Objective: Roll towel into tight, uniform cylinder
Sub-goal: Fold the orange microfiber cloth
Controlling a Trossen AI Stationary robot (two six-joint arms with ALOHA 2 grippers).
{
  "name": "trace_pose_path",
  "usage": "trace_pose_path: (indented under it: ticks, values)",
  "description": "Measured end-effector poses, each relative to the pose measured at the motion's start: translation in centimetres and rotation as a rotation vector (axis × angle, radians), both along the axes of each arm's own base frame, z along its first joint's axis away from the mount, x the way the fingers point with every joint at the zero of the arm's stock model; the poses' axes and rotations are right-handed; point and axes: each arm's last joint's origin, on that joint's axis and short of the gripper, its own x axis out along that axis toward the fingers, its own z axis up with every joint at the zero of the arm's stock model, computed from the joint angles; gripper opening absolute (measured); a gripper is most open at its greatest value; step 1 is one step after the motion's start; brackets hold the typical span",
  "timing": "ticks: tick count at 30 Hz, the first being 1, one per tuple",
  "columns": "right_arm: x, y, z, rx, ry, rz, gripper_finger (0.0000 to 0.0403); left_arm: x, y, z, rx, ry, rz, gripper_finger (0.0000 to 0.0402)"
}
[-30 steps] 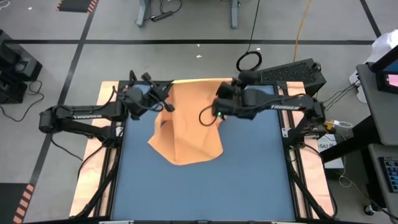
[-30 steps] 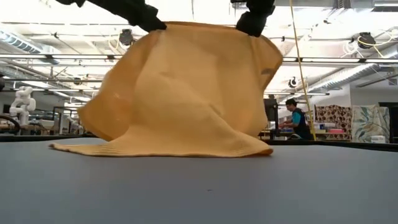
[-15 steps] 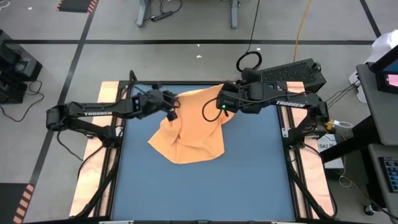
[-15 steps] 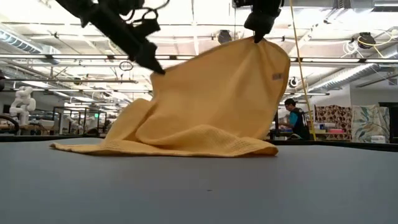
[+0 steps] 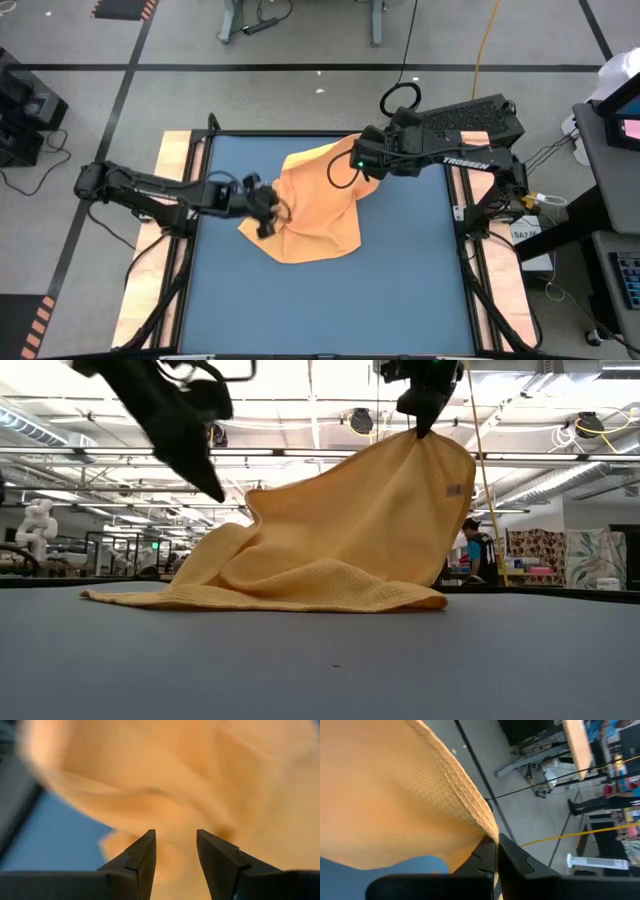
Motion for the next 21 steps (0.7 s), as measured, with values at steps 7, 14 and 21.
trace_pose_path:
  ticks: [7,14,21]
  values:
    - [0.1,-0.2,0.0,0.024,-0.018,-0.004,0.0000,-0.9,-5.6,-2.4,-0.069,0.040,-0.058,0.0146]
    - [0.2,-0.2,-0.1,0.038,-0.032,-0.002,0.0000,-1.1,-7.9,-6.1,0.121,0.088,0.011,0.0198]
    - [0.3,-0.2,-0.1,0.066,-0.044,0.005,0.0000,0.5,-7.9,-9.1,0.211,0.071,0.118,0.0262]
